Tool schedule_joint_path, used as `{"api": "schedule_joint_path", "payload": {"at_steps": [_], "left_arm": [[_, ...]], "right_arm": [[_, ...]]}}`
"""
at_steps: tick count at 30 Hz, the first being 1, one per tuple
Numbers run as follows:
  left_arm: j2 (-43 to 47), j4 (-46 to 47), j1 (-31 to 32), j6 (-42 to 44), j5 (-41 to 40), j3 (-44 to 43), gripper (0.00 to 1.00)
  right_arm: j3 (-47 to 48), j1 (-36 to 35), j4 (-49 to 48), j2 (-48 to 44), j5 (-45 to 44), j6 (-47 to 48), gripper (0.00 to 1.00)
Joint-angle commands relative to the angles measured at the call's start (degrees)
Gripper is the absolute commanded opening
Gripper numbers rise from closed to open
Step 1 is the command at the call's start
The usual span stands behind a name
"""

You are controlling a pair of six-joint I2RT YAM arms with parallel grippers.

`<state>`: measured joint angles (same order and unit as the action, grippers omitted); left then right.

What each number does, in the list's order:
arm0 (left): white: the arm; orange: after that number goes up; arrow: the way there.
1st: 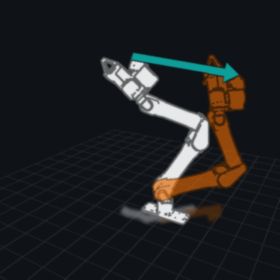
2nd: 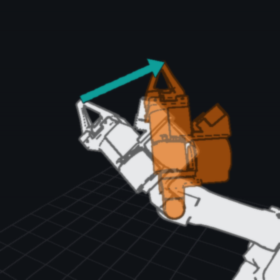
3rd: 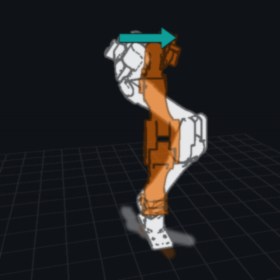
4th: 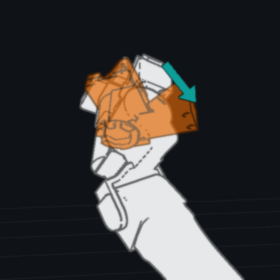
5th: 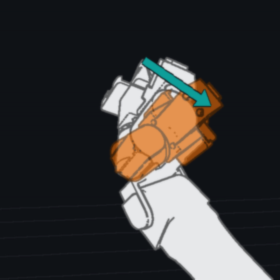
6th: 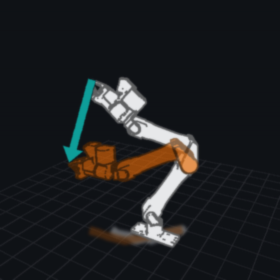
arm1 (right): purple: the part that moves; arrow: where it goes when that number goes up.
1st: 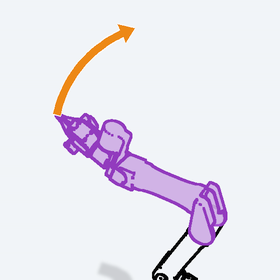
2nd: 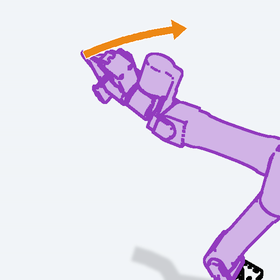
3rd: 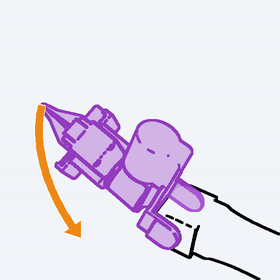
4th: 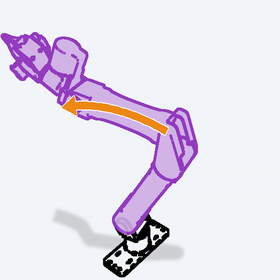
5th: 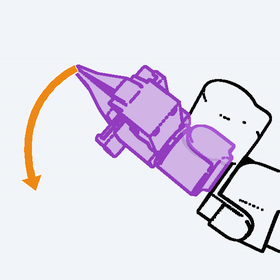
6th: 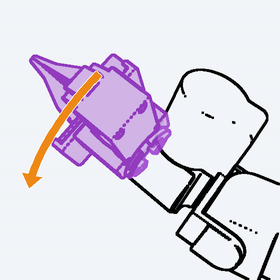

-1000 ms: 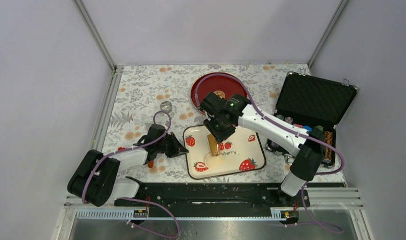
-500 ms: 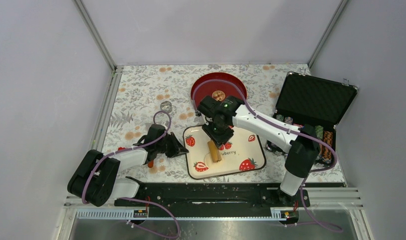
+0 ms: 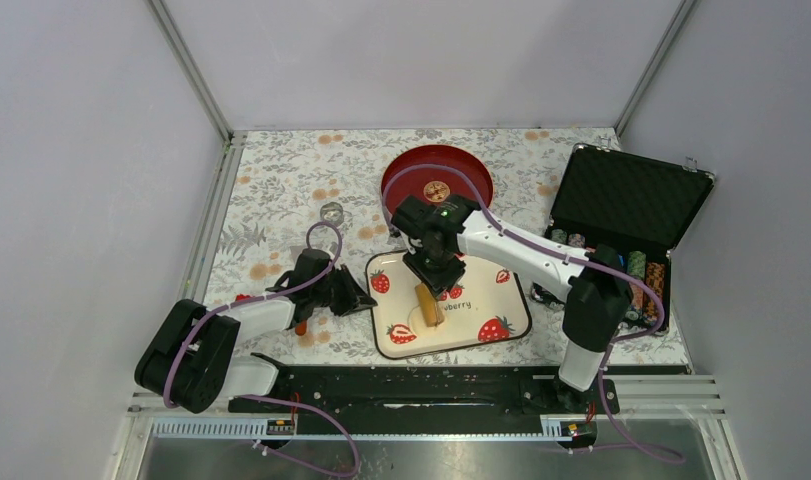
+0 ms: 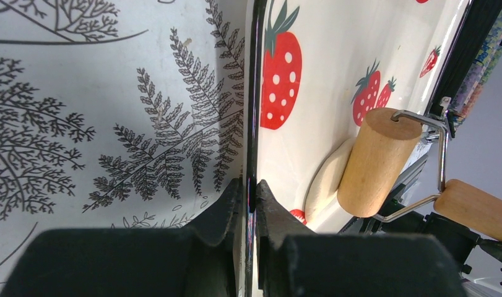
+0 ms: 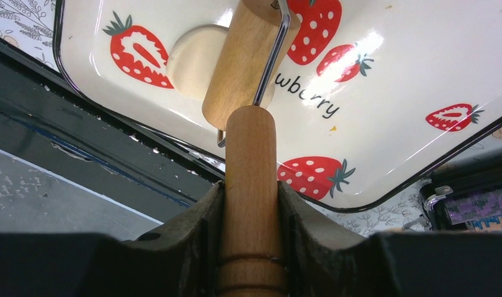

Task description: Roll out the dumpling wrappers from the dough

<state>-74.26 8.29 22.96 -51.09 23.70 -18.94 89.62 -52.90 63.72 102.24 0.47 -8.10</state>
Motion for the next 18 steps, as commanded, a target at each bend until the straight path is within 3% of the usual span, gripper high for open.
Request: {"api": "schedule_joint_path", "payload": {"at_steps": [1, 18], "left_arm": [[0.43, 2.98, -0.28, -0.68, 1.21, 0.31, 0.00], [0.69, 3.29, -0.38, -0.76, 1.34, 0.48, 0.00]], "right_arm": [[-3.17, -0.31, 1.93, 0.69, -5.11, 0.01, 0.00], [-12.49, 4.50, -0.42, -3.59, -3.39, 0.51, 0.00]]}}
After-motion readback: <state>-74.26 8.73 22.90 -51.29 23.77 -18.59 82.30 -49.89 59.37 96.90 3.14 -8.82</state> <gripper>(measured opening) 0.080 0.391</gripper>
